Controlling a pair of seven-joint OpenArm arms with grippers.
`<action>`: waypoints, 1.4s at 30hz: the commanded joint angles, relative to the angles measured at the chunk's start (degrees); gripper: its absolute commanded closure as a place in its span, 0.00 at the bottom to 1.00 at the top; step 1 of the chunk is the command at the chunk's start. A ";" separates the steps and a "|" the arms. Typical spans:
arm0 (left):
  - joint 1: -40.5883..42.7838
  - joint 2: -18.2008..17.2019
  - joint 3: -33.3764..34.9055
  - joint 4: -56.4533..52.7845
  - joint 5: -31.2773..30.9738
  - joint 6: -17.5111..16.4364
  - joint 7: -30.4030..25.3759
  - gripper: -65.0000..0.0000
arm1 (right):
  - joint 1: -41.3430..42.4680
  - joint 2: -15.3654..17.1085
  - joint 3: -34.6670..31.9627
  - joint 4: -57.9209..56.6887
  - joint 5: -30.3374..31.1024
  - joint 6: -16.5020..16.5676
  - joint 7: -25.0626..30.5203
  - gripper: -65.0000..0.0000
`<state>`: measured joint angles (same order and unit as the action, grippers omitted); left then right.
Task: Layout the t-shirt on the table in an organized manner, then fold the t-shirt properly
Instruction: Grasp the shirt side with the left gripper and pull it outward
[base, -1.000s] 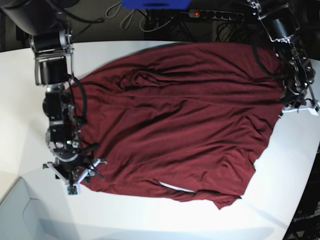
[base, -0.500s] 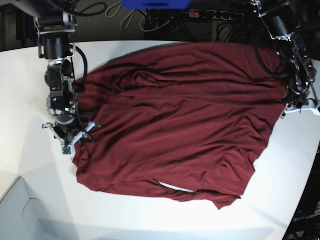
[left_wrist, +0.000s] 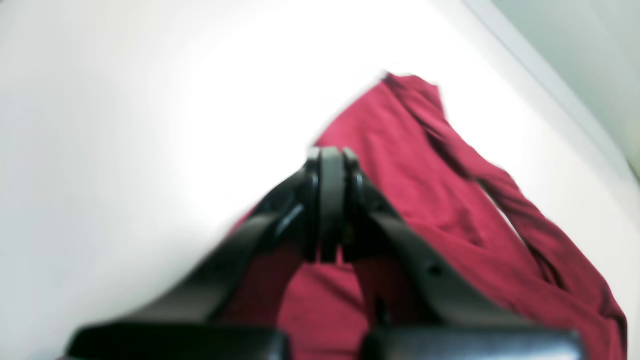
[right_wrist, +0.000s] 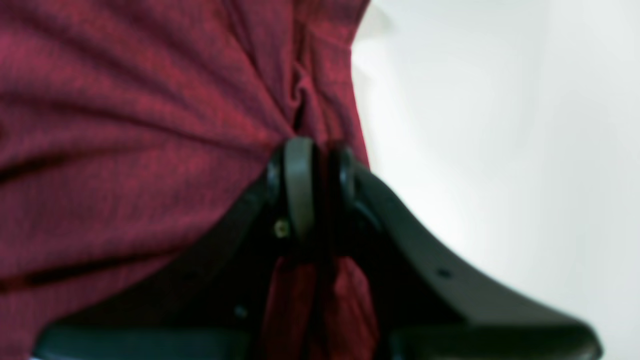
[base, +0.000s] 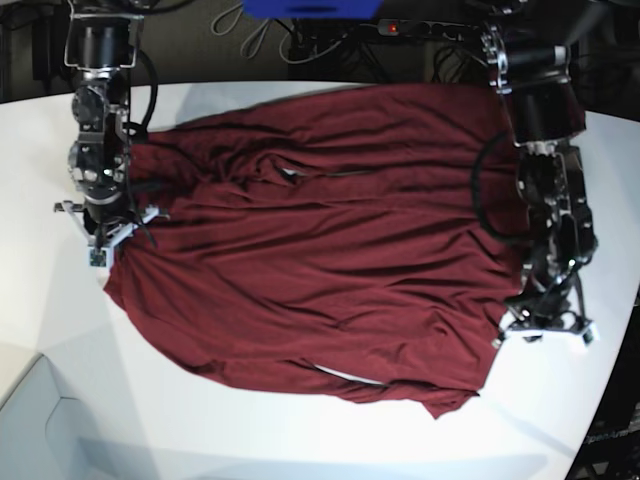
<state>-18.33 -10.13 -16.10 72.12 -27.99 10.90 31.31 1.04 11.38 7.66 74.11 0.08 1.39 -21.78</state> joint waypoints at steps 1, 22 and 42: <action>-3.17 0.06 1.55 -2.09 -0.01 -0.04 -1.73 1.00 | 0.32 0.36 0.12 1.54 -0.03 -0.38 -0.68 0.91; -26.29 2.00 29.06 -60.91 0.34 -0.13 -41.73 0.99 | -4.07 -3.07 3.02 20.62 -0.03 -0.29 -0.77 0.91; -18.64 -7.67 31.00 -60.64 -0.01 -0.21 -42.08 0.99 | -8.64 -3.24 0.47 21.23 -0.03 8.59 -0.86 0.91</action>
<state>-35.92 -17.45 15.07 11.35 -27.73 10.50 -12.49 -7.84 7.66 7.75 94.50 0.01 10.13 -23.83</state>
